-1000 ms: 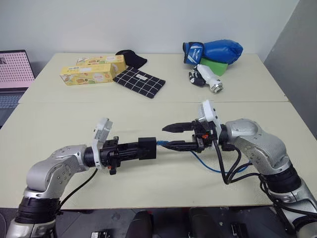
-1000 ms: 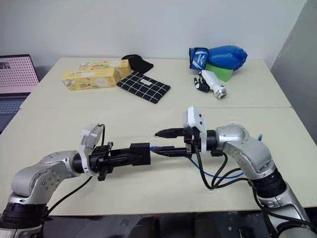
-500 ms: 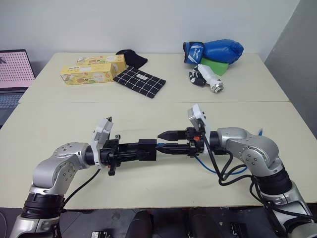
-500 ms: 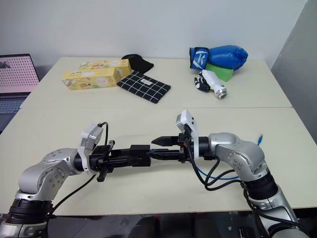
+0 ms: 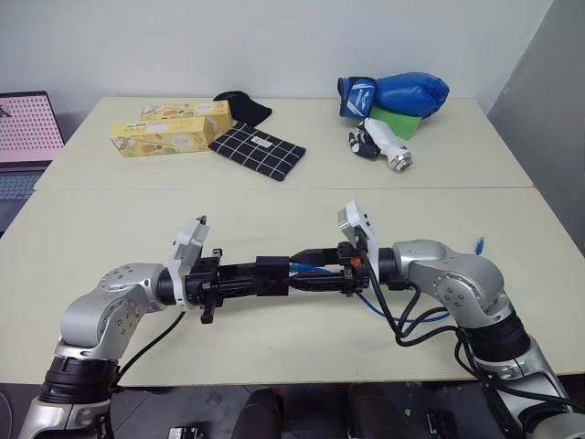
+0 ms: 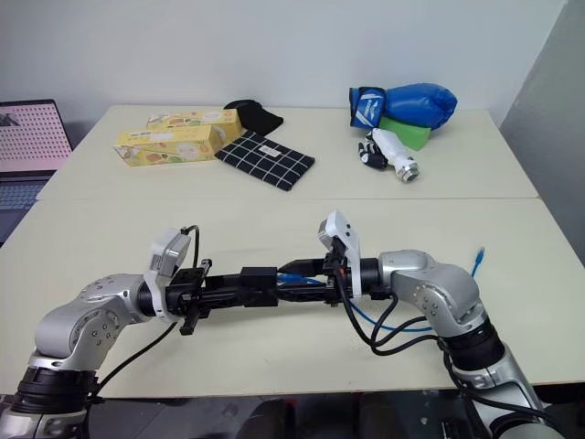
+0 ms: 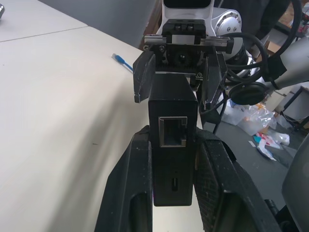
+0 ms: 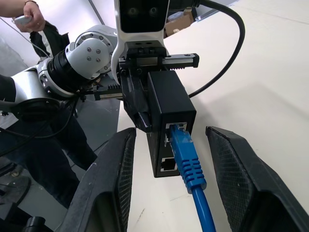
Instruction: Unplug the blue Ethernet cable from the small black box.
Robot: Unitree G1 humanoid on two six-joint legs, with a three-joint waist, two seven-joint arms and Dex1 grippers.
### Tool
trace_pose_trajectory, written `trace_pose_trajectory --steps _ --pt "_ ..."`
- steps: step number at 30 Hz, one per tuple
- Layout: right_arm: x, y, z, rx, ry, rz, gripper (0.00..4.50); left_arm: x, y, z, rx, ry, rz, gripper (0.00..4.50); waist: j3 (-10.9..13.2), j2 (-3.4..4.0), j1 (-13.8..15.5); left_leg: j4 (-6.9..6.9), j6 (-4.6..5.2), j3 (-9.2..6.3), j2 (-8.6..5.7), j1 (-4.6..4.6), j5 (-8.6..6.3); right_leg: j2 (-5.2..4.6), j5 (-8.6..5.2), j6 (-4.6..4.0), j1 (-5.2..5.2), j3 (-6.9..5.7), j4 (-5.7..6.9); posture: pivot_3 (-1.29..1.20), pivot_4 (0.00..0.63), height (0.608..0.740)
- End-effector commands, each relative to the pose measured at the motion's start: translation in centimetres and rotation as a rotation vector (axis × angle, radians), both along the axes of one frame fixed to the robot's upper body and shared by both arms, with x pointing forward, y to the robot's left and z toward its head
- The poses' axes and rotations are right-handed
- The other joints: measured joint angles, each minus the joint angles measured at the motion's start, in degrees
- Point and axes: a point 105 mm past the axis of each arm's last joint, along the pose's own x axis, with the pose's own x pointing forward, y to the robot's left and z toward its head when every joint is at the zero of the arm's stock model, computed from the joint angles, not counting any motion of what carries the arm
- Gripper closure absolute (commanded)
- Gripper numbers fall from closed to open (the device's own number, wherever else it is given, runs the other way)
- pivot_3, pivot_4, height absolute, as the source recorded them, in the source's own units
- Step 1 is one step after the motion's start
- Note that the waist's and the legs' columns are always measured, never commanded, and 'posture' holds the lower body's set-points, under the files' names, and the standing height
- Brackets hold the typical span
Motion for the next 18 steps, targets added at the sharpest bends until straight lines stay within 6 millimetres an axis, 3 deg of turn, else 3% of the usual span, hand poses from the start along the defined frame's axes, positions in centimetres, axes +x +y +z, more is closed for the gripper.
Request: trace_pose_trajectory --steps 1,18 --pt "-0.51 -0.06 0.93 0.029 -0.005 0.034 2.06 -0.29 -0.45 0.66 -0.006 -0.038 -0.016 3.72 0.0 0.00 0.0 0.00 0.00 0.00 0.00 0.00 0.00 0.00 0.00 0.00 0.00 0.00 0.00 0.00 0.150 0.740" --pt "-0.34 -0.21 1.23 0.044 0.037 0.038 2.06 -0.71 -0.79 0.54 -0.003 -0.035 -0.031 3.72 0.0 0.00 0.0 0.00 0.00 0.00 0.00 0.00 0.00 0.01 0.00 0.00 0.00 0.00 0.00 0.00 0.150 0.740"
